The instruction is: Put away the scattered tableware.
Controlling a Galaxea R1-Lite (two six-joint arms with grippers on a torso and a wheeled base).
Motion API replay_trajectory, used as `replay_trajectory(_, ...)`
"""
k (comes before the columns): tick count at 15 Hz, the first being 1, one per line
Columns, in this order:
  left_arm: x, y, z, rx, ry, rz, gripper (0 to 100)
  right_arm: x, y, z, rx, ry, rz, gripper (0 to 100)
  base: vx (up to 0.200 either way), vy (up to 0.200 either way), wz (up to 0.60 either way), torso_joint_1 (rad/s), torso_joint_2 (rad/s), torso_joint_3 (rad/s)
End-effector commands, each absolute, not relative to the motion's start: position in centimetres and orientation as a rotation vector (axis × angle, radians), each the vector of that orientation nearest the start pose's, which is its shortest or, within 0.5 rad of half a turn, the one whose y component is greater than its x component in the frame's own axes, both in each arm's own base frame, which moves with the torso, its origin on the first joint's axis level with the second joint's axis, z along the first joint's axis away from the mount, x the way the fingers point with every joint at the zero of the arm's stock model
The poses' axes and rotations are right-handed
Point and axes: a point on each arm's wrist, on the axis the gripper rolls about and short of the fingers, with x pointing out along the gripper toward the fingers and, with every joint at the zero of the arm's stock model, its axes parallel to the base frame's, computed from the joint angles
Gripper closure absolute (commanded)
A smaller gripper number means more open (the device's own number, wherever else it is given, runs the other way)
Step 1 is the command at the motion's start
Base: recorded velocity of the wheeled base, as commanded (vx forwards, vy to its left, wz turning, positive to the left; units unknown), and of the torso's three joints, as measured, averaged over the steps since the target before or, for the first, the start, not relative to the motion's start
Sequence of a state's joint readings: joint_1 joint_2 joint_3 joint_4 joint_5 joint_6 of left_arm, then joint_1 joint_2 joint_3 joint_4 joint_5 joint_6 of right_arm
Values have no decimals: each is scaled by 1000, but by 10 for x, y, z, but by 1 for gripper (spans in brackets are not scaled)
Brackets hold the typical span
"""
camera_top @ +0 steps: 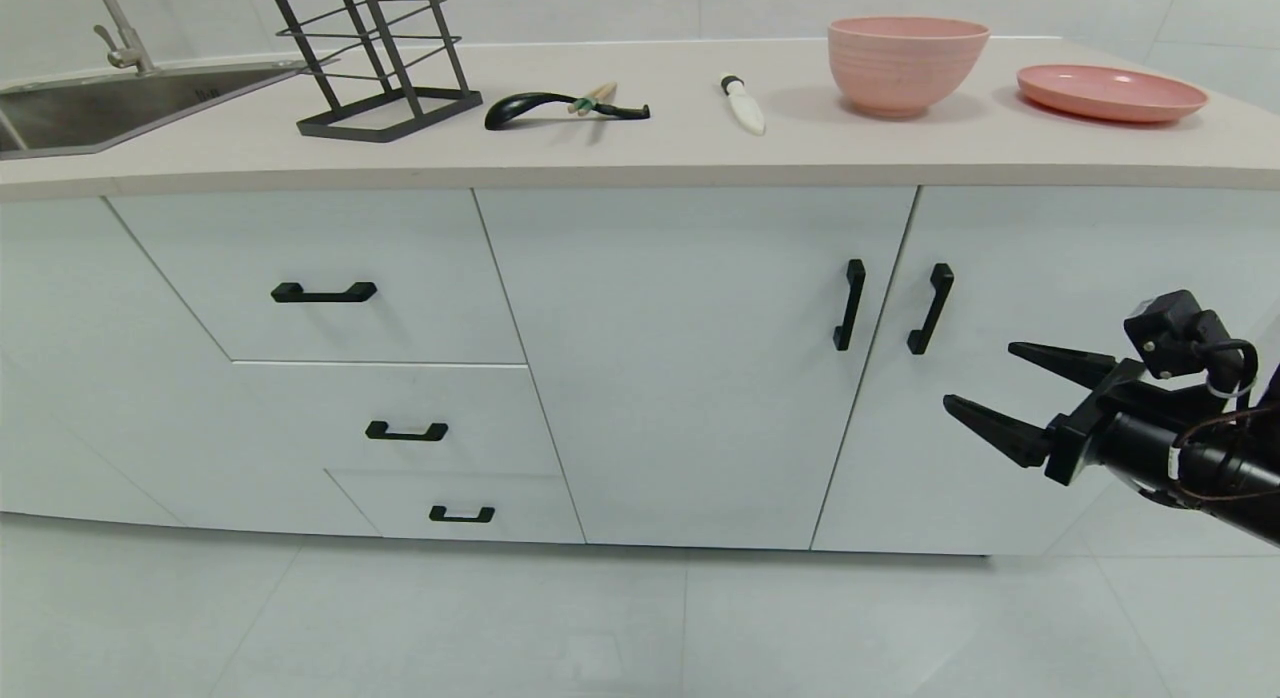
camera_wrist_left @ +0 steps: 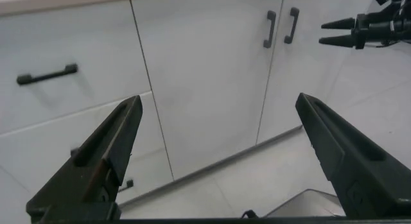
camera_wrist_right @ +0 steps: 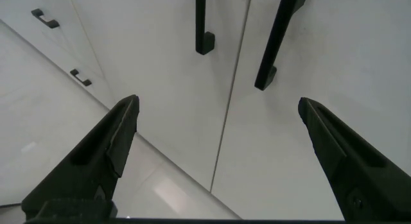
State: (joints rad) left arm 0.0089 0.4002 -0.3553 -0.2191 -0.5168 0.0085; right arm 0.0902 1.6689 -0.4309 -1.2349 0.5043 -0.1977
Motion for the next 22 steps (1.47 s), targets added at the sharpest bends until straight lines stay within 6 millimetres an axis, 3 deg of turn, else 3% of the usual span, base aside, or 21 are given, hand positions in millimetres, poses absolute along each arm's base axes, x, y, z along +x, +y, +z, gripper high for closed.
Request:
replay_trajectory(1, 48, -13, 213, 52, -62, -577, 0, 245, 34, 163, -197, -75, 596, 0, 0, 0, 0, 0, 0, 0)
replay_trajectory(4, 88, -22, 213, 45, -20, -692, 0, 225, 34, 163, -202, -75, 604, 0, 0, 0, 0, 0, 0, 0)
replay_trajectory(8, 125, -57, 198, 43, -1, -925, 0, 222, 34, 165, -204, -87, 604, 0, 0, 0, 0, 0, 0, 0)
replay_trajectory(11, 161, -104, 169, 89, 34, -1177, 0, 226, 35, 162, -202, -78, 607, 0, 0, 0, 0, 0, 0, 0)
replay_trajectory(14, 186, -149, 145, 96, 50, -1299, 0, 227, 35, 161, -199, -71, 607, 0, 0, 0, 0, 0, 0, 0)
replay_trajectory(18, 192, -182, 127, 25, 43, -1390, 0, 234, 35, 161, -200, -73, 606, 0, 0, 0, 0, 0, 0, 0)
replay_trajectory(22, 186, -178, 123, -28, 37, -1419, 0, 254, 37, 168, -205, -105, 599, 0, 0, -150, 0, -1, 3, 2)
